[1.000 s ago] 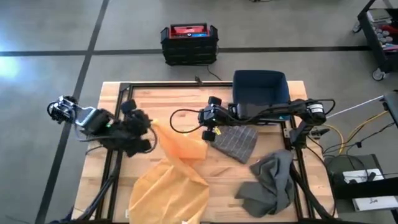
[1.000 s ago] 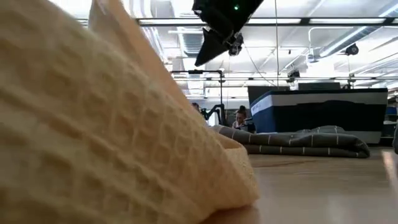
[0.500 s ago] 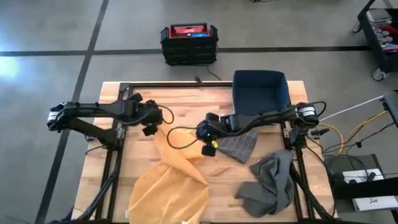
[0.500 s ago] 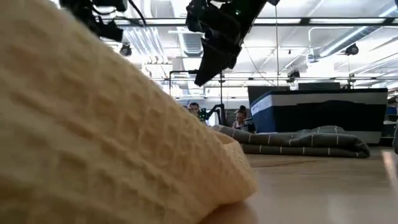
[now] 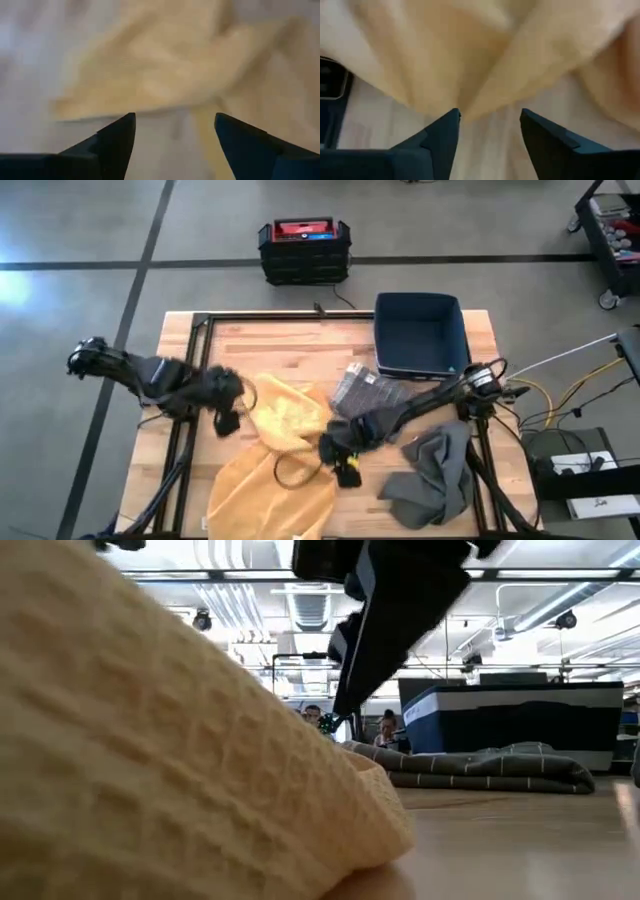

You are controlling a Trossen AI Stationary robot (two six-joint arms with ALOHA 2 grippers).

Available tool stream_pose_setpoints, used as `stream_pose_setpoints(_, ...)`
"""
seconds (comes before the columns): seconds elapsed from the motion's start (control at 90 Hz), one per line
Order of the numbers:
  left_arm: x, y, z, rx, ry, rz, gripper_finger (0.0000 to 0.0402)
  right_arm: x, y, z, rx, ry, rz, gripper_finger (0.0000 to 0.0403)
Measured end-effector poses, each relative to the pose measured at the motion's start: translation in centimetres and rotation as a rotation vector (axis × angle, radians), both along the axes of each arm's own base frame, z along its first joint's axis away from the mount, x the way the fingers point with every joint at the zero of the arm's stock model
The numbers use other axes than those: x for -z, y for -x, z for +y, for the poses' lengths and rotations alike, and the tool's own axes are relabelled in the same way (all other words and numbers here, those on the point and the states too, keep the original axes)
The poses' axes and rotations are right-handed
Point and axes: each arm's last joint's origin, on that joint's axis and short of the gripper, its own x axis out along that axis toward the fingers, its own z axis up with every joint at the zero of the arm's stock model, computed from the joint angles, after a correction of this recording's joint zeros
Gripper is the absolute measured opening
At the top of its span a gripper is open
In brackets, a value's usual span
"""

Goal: Fold towel
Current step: Fold the yellow kitchen towel

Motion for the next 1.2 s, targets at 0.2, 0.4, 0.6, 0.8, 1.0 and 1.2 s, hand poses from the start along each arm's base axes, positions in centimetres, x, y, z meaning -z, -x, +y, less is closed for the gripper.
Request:
stream_pose_setpoints(0.2, 5.3, 0.2, -5.9, 0.05, 0.106, -0.031, 0.0234, 3.2, -0.4, 0.5, 0.161, -0.037, 0.073, 0.0188)
stream_pose_setpoints(0.4, 9.9, -0.5, -9.6, 0.053, 0.179, -0.048, 0.0205, 2.9, -0.5, 0.9, 0.227, -0.056, 0.051, 0.0145)
stream_pose_setpoints(0.6, 14.5, -2.2, -11.7, 0.085, 0.149, -0.045, 0.018, 0.6, -1.0, 1.1, 0.214, -0.107, -0.058, 0.0013)
stream_pose_setpoints(0.8, 16.9, -4.9, -12.7, 0.086, 0.037, -0.158, 0.0153, -1.6, -2.9, 1.6, 0.195, -0.236, -0.311, 0.0002)
stream_pose_setpoints(1.0, 16.5, -9.1, -12.7, 0.113, -0.078, -0.424, 0.0129, -4.6, -4.7, 1.3, 0.163, -0.269, -0.507, 0.0001)
stream_pose_setpoints(1.2, 11.7, -9.0, -13.6, 0.284, 0.061, -0.22, 0.0107, -7.0, -5.9, 0.7, 0.109, -0.228, -0.601, 0.0)
